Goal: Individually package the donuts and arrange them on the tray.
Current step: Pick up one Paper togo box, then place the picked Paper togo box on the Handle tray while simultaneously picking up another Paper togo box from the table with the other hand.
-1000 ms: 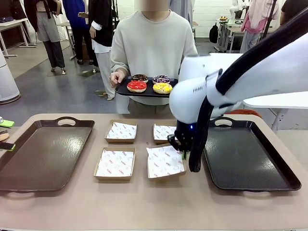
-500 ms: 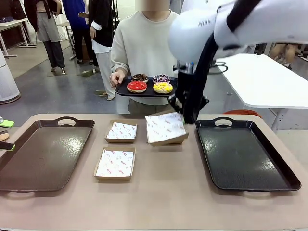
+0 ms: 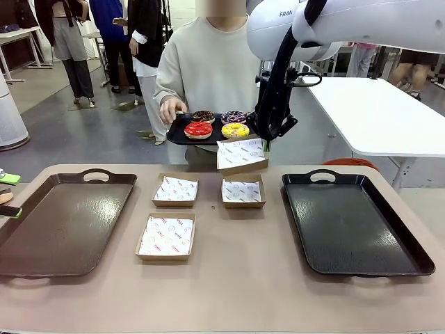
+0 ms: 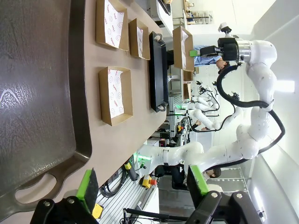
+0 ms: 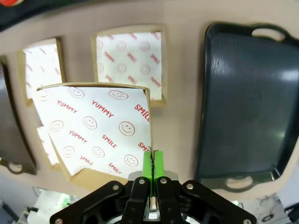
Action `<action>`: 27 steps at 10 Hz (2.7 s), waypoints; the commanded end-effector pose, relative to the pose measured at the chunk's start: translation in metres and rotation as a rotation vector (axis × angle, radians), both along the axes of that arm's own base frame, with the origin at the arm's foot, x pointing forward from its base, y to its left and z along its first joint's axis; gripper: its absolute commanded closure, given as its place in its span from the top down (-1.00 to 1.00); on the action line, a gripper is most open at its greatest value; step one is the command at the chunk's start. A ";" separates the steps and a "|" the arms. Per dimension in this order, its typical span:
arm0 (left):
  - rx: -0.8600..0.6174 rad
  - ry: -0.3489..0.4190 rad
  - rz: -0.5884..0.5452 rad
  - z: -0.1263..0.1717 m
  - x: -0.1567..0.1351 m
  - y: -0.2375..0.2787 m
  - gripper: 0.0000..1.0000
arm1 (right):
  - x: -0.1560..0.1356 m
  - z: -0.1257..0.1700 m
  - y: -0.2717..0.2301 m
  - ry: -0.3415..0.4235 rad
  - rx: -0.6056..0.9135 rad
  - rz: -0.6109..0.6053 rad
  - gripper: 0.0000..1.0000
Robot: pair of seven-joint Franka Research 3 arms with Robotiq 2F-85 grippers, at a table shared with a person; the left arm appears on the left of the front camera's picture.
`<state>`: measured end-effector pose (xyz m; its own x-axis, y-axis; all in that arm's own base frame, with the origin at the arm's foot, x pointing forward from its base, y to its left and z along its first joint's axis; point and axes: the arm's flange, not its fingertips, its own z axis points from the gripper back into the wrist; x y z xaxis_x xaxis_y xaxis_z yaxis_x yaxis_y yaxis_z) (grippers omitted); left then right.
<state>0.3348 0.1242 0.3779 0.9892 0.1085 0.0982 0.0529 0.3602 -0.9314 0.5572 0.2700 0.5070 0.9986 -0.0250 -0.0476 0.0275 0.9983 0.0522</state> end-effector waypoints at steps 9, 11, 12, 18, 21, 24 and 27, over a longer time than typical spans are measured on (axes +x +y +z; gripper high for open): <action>-0.007 -0.001 -0.004 0.002 -0.001 0.001 1.00 | 0.000 0.000 0.000 0.000 0.000 0.000 -1.00; -0.007 -0.001 -0.004 0.002 -0.001 0.001 1.00 | 0.000 0.000 0.000 0.000 0.000 0.000 -1.00; -0.007 -0.001 -0.004 0.002 -0.001 0.001 1.00 | 0.000 0.000 0.000 0.000 0.000 0.000 -1.00; -0.007 -0.001 -0.004 0.002 -0.001 0.001 1.00 | 0.000 0.000 0.000 0.000 0.000 0.000 -1.00; -0.007 -0.001 -0.004 0.002 -0.001 0.001 1.00 | 0.000 0.000 0.000 0.000 0.000 0.000 -1.00; -0.007 -0.001 -0.004 0.002 -0.001 0.001 1.00 | 0.000 0.000 0.000 0.000 0.000 0.000 -1.00; 0.000 0.000 0.000 0.000 0.000 0.000 1.00 | 0.006 0.002 0.004 -0.002 0.000 0.004 -0.97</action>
